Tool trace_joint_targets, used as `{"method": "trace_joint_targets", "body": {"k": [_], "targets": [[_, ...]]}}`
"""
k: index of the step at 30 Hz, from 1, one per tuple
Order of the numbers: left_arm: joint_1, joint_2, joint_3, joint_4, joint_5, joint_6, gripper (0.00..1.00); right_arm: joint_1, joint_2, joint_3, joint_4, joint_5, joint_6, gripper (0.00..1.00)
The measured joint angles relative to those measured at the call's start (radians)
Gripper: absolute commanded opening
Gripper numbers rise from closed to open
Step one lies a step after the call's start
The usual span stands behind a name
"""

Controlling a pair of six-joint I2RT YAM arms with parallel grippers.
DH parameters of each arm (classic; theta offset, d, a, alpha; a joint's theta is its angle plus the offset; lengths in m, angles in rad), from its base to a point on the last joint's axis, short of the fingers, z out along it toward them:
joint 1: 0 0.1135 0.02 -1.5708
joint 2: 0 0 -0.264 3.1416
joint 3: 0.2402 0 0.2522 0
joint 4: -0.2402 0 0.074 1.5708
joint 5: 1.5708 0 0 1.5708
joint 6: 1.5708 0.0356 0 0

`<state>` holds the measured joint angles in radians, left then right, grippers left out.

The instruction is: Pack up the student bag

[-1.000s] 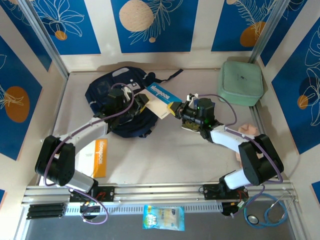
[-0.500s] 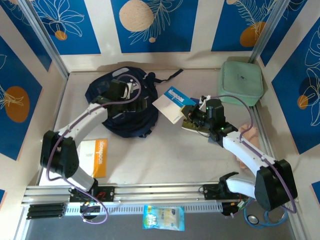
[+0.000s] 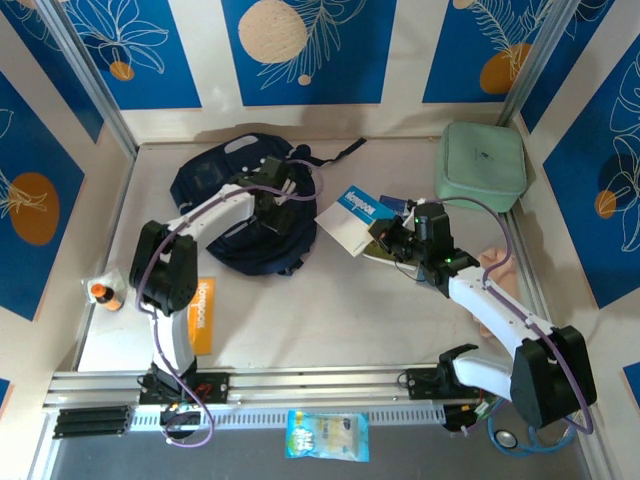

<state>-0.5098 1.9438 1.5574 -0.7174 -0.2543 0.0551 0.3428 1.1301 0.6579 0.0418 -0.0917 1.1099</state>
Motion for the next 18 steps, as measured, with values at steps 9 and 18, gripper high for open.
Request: {"method": "trace_joint_targets", "body": {"k": [9,18], "targets": [[-0.040,0.107,0.075,-0.066,-0.108,0.021,0.51,-0.003,-0.003,0.000,-0.010,0.003,0.000,0.00],[-0.043,0.113,0.091,-0.086,-0.167,0.021,0.16,-0.006,-0.019,-0.013,-0.021,0.010,0.000,0.00]]}}
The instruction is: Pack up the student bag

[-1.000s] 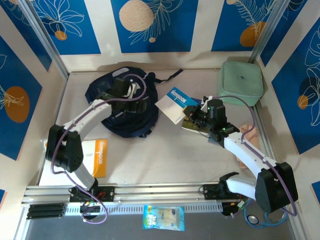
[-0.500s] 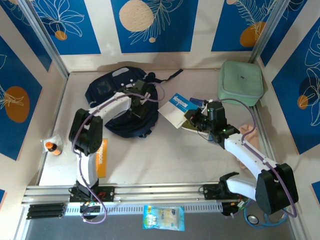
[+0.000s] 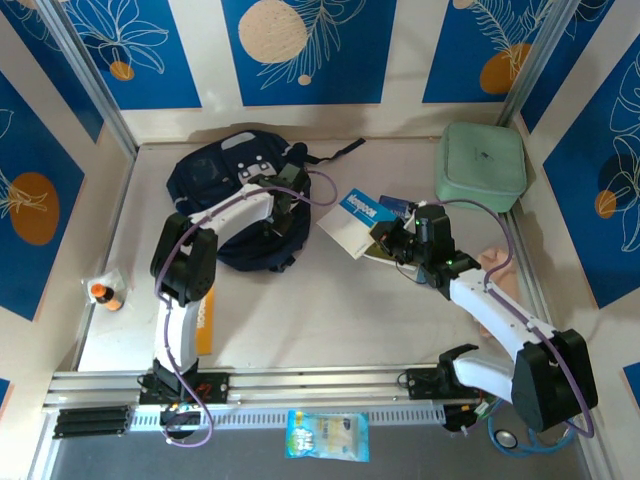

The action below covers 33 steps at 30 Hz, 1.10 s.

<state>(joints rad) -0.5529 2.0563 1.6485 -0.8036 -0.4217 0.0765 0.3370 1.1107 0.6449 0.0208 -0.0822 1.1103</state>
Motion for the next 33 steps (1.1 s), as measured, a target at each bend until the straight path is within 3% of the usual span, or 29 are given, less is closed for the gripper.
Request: {"method": "trace_joint_targets", "body": {"k": [4,17,27,33], "targets": [[-0.002,-0.048,-0.043,0.047,-0.003,0.012,0.00,-0.012,-0.019,-0.002,-0.011,0.003,-0.005,0.00],[-0.004,-0.409,-0.136,0.184,0.058,-0.005,0.00,-0.008,-0.071,-0.040,0.109,-0.069,-0.042,0.00],[-0.006,-0.438,-0.136,0.198,0.232,-0.099,0.00,0.178,0.098,-0.034,0.203,-0.074,-0.018,0.00],[-0.006,-0.450,-0.135,0.200,0.317,-0.146,0.00,0.233,0.228,0.056,0.211,-0.047,0.023,0.00]]}}
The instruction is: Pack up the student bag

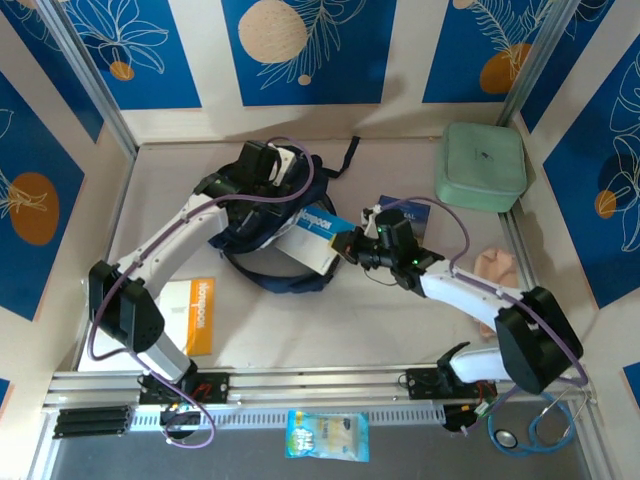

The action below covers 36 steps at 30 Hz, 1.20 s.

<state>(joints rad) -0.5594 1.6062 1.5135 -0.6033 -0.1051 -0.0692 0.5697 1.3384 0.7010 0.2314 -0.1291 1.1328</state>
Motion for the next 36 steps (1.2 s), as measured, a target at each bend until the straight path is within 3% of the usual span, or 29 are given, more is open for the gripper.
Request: {"method": "trace_joint_targets", "body": {"k": [11,19,22,27,30,36], "targets": [[0.000,-0.091,0.000,0.039,0.125,-0.062,0.00,0.011,0.242,0.236,-0.017,0.126,0.071,0.00],[0.000,-0.096,0.000,0.044,0.150,-0.091,0.00,0.089,0.486,0.386,-0.007,0.229,0.085,0.03],[0.000,-0.096,0.000,0.044,0.151,-0.098,0.00,0.119,0.560,0.452,-0.015,0.266,0.109,0.16],[0.000,-0.096,0.000,0.044,0.151,-0.108,0.00,0.137,0.602,0.483,-0.022,0.283,0.142,0.56],[0.000,-0.096,0.000,0.046,0.150,-0.109,0.00,0.137,0.584,0.460,-0.015,0.294,0.129,0.66],[0.000,-0.096,-0.024,0.080,0.145,-0.109,0.00,0.138,0.391,0.302,-0.008,0.302,0.105,0.73]]}}
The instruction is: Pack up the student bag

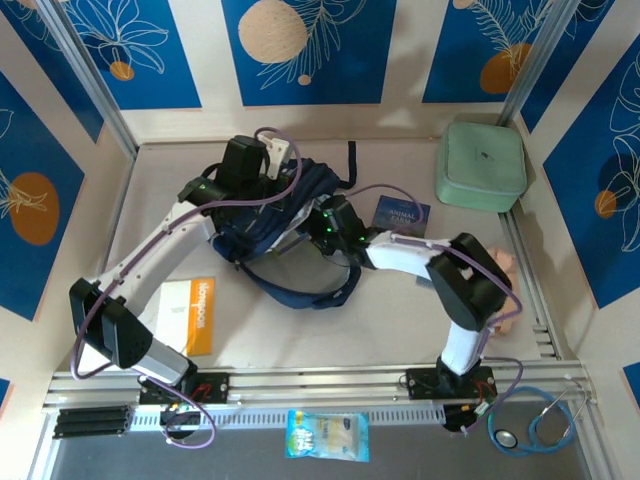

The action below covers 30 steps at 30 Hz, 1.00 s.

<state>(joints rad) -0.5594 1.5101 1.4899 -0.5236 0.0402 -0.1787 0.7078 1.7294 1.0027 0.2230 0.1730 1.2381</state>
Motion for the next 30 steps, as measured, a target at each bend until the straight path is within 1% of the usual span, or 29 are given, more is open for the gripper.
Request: {"method": "trace_joint_targets", "body": {"k": [7,11,14,15,16,17,18,19,20,23,26,27,28,30], "targets": [[0.005,-0.008,-0.081,0.070,-0.025,0.004,0.00,0.000,-0.251,-0.165,-0.002,0.008,-0.017,0.73],[0.014,-0.030,-0.193,0.129,-0.040,0.017,0.00,-0.010,-0.370,-0.235,-0.115,0.065,-0.063,0.77],[0.019,-0.058,-0.280,0.150,-0.038,0.027,0.00,-0.060,-0.426,-0.246,-0.237,0.092,-0.132,0.83],[0.021,-0.071,-0.309,0.154,-0.034,0.029,0.06,-0.098,-0.439,-0.246,-0.273,0.091,-0.162,0.89],[0.022,-0.080,-0.331,0.159,-0.031,0.031,0.11,-0.129,-0.446,-0.245,-0.298,0.086,-0.191,0.90],[0.023,-0.094,-0.360,0.169,-0.022,0.031,0.19,-0.176,-0.447,-0.241,-0.330,0.078,-0.223,0.91],[0.025,-0.104,-0.378,0.174,-0.015,0.024,0.29,-0.211,-0.443,-0.235,-0.356,0.068,-0.248,0.92],[0.027,-0.115,-0.401,0.182,-0.002,0.019,0.43,-0.253,-0.432,-0.223,-0.387,0.057,-0.275,0.92],[0.027,-0.124,-0.420,0.195,0.011,0.011,0.51,-0.290,-0.415,-0.206,-0.412,0.047,-0.300,0.92],[0.028,-0.135,-0.456,0.218,0.056,-0.013,0.73,-0.369,-0.329,-0.126,-0.464,0.003,-0.383,0.93],[0.029,-0.136,-0.484,0.247,0.081,-0.047,0.92,-0.415,-0.216,-0.017,-0.509,-0.027,-0.442,0.93],[0.029,-0.137,-0.492,0.254,0.084,-0.061,0.97,-0.428,-0.176,0.023,-0.523,-0.035,-0.458,0.93],[0.029,-0.140,-0.502,0.258,0.087,-0.072,1.00,-0.441,-0.134,0.063,-0.537,-0.046,-0.474,0.92],[0.029,-0.145,-0.513,0.262,0.090,-0.090,1.00,-0.463,-0.055,0.140,-0.562,-0.055,-0.494,0.91]]}}
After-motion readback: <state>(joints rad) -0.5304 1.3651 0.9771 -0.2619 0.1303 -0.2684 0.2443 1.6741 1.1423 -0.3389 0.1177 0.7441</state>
